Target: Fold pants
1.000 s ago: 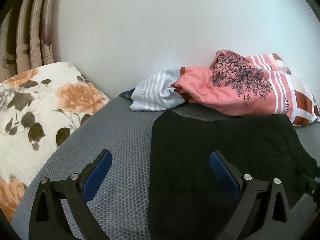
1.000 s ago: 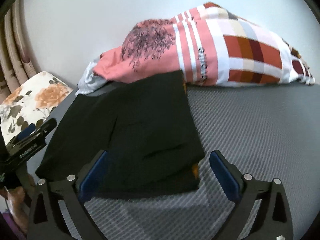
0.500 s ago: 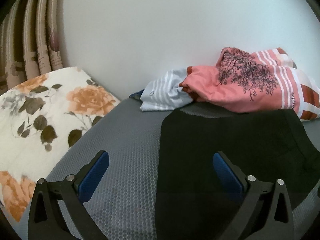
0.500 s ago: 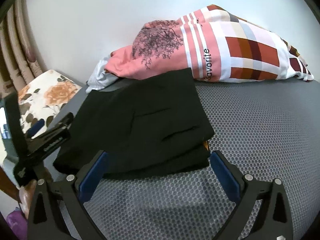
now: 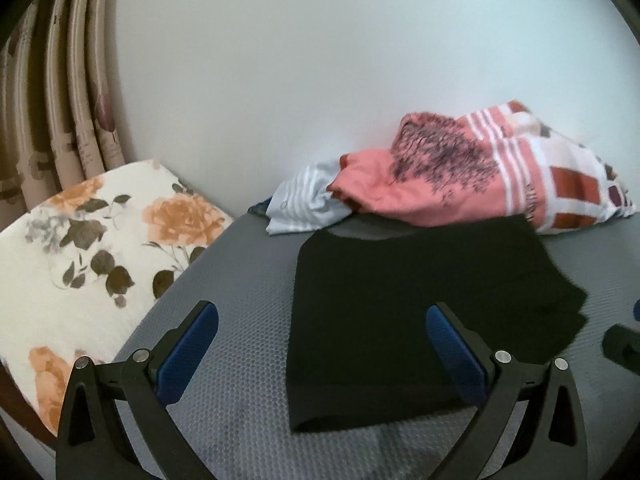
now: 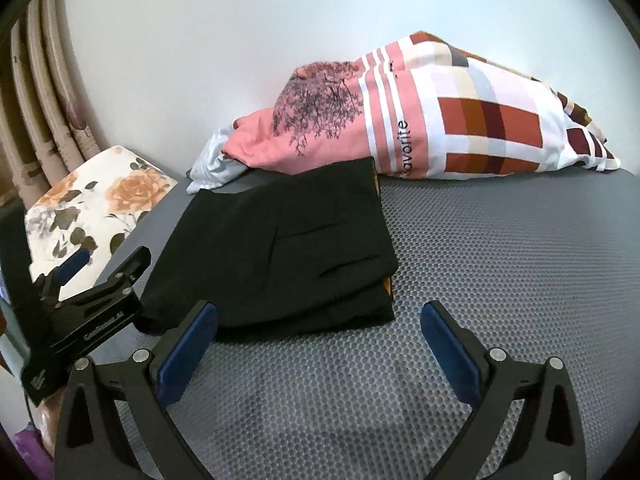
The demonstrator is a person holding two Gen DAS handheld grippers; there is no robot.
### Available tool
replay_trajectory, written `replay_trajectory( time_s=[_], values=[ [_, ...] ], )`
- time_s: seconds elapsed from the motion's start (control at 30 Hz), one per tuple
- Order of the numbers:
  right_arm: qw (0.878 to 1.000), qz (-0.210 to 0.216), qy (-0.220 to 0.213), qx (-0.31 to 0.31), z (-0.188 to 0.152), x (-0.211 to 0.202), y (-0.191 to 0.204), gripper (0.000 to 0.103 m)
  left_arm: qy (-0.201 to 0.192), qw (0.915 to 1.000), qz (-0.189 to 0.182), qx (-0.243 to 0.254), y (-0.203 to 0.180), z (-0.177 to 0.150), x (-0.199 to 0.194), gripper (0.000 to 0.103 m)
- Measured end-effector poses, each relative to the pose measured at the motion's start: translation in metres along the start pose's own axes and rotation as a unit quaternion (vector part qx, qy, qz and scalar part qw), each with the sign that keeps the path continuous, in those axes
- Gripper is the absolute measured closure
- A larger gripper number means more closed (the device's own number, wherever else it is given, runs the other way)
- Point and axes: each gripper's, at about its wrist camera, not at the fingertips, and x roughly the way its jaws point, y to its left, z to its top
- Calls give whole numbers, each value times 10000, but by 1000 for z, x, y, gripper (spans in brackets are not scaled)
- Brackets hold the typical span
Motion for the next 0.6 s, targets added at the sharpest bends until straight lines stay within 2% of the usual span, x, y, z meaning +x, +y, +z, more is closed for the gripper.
replay_trajectory(
  time_s=[0.2,0.37,0.47,0.6],
  values=[
    [9997,37,-253,25,1,-36,-3,1,-317,9994,82,-129,-2,11,-44,0],
    [9992,-2,-403,-79,1,-60,-2,1,-357,9990,22,-284,-1,21,-74,0],
    [9987,-23,-497,-111,-1,-75,-2,0,-363,9986,-139,-347,0,27,-93,0],
    [9983,-19,-562,-181,-2,-89,0,0,-428,9987,-63,-283,-3,35,-122,0]
  ],
)
